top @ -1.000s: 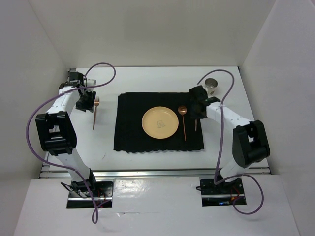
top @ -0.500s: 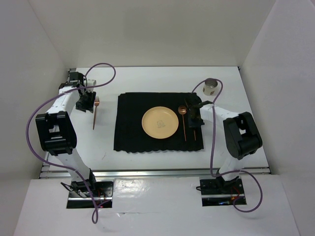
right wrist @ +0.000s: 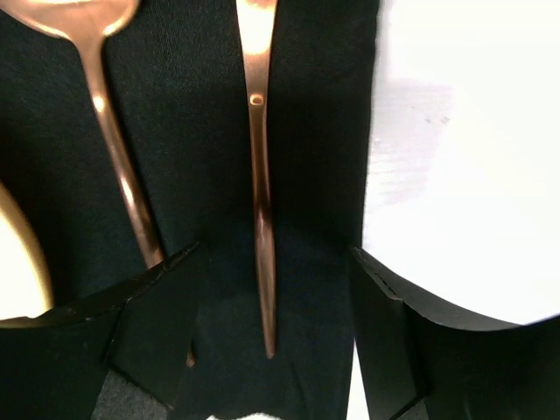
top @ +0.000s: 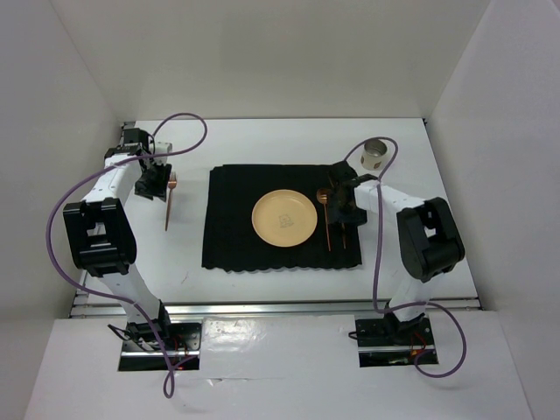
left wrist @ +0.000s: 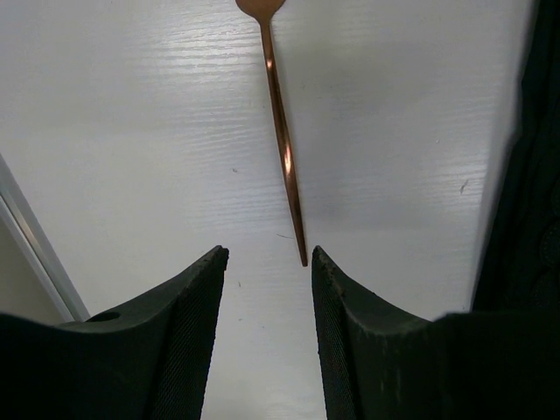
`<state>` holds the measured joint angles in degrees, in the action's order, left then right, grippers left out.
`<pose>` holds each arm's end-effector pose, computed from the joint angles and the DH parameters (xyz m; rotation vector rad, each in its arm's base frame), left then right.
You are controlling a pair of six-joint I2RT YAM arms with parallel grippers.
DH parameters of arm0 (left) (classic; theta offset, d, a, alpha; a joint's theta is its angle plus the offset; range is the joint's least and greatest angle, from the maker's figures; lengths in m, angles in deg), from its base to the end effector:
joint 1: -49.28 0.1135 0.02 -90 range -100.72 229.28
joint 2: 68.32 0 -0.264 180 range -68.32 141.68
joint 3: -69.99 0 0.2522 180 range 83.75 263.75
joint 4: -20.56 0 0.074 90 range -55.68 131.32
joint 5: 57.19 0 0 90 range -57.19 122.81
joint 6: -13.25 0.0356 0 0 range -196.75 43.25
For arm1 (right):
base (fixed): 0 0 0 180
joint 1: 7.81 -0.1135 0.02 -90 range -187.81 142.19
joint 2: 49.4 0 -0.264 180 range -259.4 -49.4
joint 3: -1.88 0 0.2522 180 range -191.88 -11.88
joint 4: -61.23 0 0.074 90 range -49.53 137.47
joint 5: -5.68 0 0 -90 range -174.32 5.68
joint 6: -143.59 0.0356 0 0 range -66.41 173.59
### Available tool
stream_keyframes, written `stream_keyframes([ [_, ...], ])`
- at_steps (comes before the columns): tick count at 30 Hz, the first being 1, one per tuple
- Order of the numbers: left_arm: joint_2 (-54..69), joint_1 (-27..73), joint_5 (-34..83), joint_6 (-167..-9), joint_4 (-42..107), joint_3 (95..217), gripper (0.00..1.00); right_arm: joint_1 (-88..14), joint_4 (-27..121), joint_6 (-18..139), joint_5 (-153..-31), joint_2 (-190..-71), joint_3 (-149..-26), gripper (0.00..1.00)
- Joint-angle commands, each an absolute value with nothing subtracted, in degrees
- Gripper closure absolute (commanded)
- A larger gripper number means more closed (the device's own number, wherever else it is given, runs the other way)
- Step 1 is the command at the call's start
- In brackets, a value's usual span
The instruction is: Set the dinner table for one person
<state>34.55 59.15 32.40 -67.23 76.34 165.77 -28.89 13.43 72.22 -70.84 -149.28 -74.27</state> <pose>0.3735 0.0647 0.2422 -0.0059 2.6719 0.0991 0.3114 0.1112 0.1691 -0.0060 2.7565 -0.1542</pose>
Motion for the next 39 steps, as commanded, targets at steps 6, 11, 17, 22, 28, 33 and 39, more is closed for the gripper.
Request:
stream_keyframes([
  [6,41.89,56.84,36.75,-63.83,74.32,165.83,0.47,-29.43,6.70,76.09,-65.07,-140.73,-84.04,0.27],
  [11,48.13,56.84,35.27,-63.31,74.31,170.84,0.47,-28.91,5.55,76.78,-63.49,-139.58,-84.75,0.27],
  [17,55.16,56.31,37.03,-65.23,76.50,176.29,0.50,-28.90,4.49,77.84,-63.49,-136.86,-84.75,0.27],
  [22,57.10,56.31,33.01,-65.24,79.66,175.77,0.98,-28.38,3.97,77.84,-62.96,-134.57,-84.75,0.27],
  [28,55.79,59.30,23.95,-70.33,81.52,175.77,1.00,-28.38,3.97,78.37,-61.82,-133.34,-84.22,0.26],
  [33,46.93,60.97,17.26,-83.47,80.31,174.55,1.00,-28.38,3.44,78.37,-61.82,-132.81,-83.08,0.26],
  [39,31.62,50.18,18.48,-95.90,76.07,163.65,1.00,-28.38,4.58,79.60,-63.05,-132.81,-82.55,0.26],
])
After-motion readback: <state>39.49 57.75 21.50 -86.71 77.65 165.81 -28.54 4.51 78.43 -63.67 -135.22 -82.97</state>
